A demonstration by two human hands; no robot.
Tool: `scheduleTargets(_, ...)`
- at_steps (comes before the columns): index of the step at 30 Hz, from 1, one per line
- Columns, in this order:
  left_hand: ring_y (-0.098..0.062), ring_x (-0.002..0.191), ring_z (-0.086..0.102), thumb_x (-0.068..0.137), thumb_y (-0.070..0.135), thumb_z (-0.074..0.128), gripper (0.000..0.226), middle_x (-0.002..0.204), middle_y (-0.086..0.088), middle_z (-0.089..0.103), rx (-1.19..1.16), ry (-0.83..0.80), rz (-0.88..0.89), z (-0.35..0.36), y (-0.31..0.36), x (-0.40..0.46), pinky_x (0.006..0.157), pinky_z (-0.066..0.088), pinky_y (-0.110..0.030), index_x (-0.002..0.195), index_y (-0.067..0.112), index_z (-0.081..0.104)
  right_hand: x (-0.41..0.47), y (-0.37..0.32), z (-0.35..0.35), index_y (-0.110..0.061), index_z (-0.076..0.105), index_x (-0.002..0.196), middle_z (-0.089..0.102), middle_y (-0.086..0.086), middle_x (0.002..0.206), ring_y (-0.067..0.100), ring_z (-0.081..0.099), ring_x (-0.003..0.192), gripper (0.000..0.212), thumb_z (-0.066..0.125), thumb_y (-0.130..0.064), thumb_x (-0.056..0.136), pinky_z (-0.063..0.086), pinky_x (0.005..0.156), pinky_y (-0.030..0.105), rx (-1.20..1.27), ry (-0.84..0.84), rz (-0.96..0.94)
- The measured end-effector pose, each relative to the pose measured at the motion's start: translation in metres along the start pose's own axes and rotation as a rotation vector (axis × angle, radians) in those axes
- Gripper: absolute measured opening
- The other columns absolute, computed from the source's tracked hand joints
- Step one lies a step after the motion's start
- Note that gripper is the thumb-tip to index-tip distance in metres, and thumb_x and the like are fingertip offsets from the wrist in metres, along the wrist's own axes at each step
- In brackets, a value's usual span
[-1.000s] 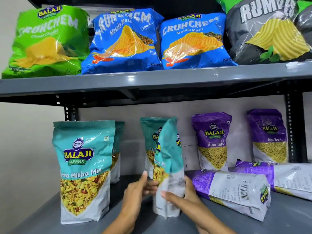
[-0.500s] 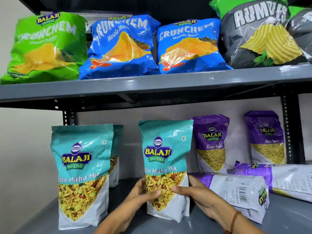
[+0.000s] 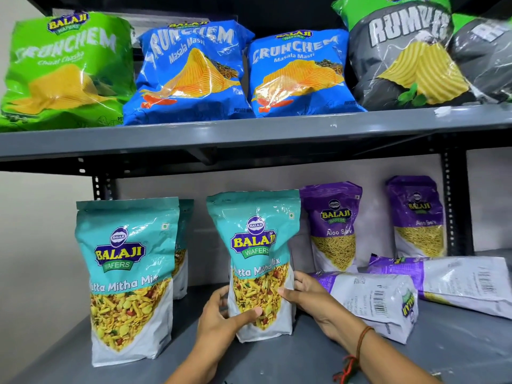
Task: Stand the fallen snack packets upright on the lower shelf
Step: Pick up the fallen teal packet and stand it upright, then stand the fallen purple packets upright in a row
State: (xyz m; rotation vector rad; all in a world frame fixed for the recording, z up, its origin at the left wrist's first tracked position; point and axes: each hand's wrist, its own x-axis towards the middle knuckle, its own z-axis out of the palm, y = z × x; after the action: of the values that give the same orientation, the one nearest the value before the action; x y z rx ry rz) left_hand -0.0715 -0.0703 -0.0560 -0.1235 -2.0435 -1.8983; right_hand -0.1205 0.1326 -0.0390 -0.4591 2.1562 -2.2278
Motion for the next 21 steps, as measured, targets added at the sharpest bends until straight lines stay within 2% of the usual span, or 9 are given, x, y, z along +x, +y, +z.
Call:
scheduleTargets(3, -0.010, 0.099, 0.065, 0.042, 0.033, 0.095, 0.068, 0.117, 0.000, 0.066, -0.016, 0.010, -0.019, 0.001, 0.001, -0.002, 0.073, 0.053, -0.024, 0.100, 0.038, 0.060, -0.011, -0.008, 0.007, -0.009, 0.044, 0.138, 0.066, 0.005, 0.123, 0.021, 0.062, 0.116, 0.053, 0.067, -0.006, 0.090, 0.052, 0.100, 0.032, -0.126, -0.007, -0.003)
scheduleTargets(6, -0.026, 0.129, 0.049, 0.056, 0.024, 0.092, 0.098, 0.147, -0.009, 0.039, 0.126, 0.200, -0.009, 0.011, 0.008, -0.012, 0.105, 0.044, -0.042, 0.142, 0.024, 0.043, -0.029, -0.014, 0.006, -0.026, 0.027, 0.149, 0.046, -0.006, 0.140, 0.015, 0.046, 0.132, 0.076, 0.071, -0.016, 0.088, 0.044, 0.107, 0.029, -0.242, 0.066, -0.094)
scheduleTargets(9, -0.018, 0.132, 0.038, 0.061, 0.028, 0.088, 0.101, 0.145, 0.005, 0.029, 0.120, 0.387, 0.255, 0.038, 0.030, -0.038, 0.109, 0.034, -0.039, 0.144, 0.037, 0.031, -0.048, -0.034, -0.010, -0.032, 0.039, 0.142, 0.048, -0.008, 0.138, 0.010, 0.050, 0.124, 0.066, 0.072, -0.019, 0.086, 0.048, 0.086, 0.009, -0.322, 0.255, -0.318)
scheduleTargets(12, -0.005, 0.123, 0.040, 0.056, 0.033, 0.082, 0.093, 0.133, 0.018, 0.030, -0.108, 0.301, 0.309, 0.079, 0.052, -0.062, 0.105, 0.034, -0.031, 0.134, 0.050, 0.035, -0.054, -0.067, -0.047, -0.032, 0.053, 0.128, 0.059, -0.005, 0.123, 0.011, 0.058, 0.113, 0.049, 0.072, -0.016, 0.086, 0.048, 0.086, 0.017, -0.342, 0.415, -0.470)
scheduleTargets(14, -0.009, 0.126, 0.042, 0.065, 0.013, 0.084, 0.089, 0.145, 0.006, 0.035, -0.268, 0.209, 0.144, 0.111, 0.060, -0.071, 0.108, 0.039, -0.037, 0.136, 0.042, 0.038, -0.049, -0.086, -0.085, -0.032, 0.058, 0.118, 0.063, -0.003, 0.114, 0.011, 0.061, 0.103, 0.037, 0.070, -0.016, 0.087, 0.050, 0.092, 0.026, -0.435, 0.462, -0.432)
scheduleTargets(16, -0.016, 0.122, 0.047, 0.072, -0.005, 0.078, 0.079, 0.147, -0.012, 0.042, -0.421, 0.111, -0.119, 0.134, 0.059, -0.076, 0.101, 0.044, -0.039, 0.140, 0.018, 0.043, -0.041, -0.093, -0.125, -0.025, 0.063, 0.115, 0.065, -0.004, 0.100, 0.005, 0.061, 0.086, 0.028, 0.068, -0.018, 0.089, 0.050, 0.085, 0.020, -0.613, 0.413, -0.296)
scheduleTargets(18, -0.020, 0.092, 0.054, 0.069, -0.001, 0.080, 0.053, 0.114, -0.024, 0.060, -0.515, -0.077, -0.331, 0.143, 0.052, -0.078, 0.071, 0.045, -0.031, 0.118, 0.003, 0.059, -0.027, -0.085, -0.163, -0.012, 0.065, 0.116, 0.063, -0.003, 0.089, -0.004, 0.060, 0.068, 0.023, 0.062, -0.014, 0.093, 0.046, 0.066, 0.005, -0.797, 0.261, -0.105)
scheduleTargets(19, -0.020, 0.073, 0.048, 0.064, 0.003, 0.080, 0.039, 0.087, -0.020, 0.056, -0.545, -0.135, -0.442, 0.147, 0.054, -0.080, 0.062, 0.037, -0.027, 0.098, 0.004, 0.061, -0.020, -0.077, -0.178, -0.008, 0.065, 0.114, 0.064, 0.002, 0.093, -0.002, 0.064, 0.071, 0.021, 0.059, -0.012, 0.095, 0.047, 0.067, 0.006, -0.864, 0.157, 0.002)
scheduleTargets(21, -0.020, 0.058, 0.044, 0.074, 0.008, 0.074, 0.021, 0.068, -0.012, 0.045, -0.562, -0.199, -0.520, 0.156, 0.051, -0.085, 0.059, 0.034, -0.027, 0.083, 0.007, 0.056, -0.006, -0.060, -0.199, -0.009, 0.067, 0.112, 0.068, 0.009, 0.115, 0.011, 0.065, 0.094, 0.021, 0.056, -0.018, 0.096, 0.053, 0.090, 0.026, -0.971, -0.029, 0.176)
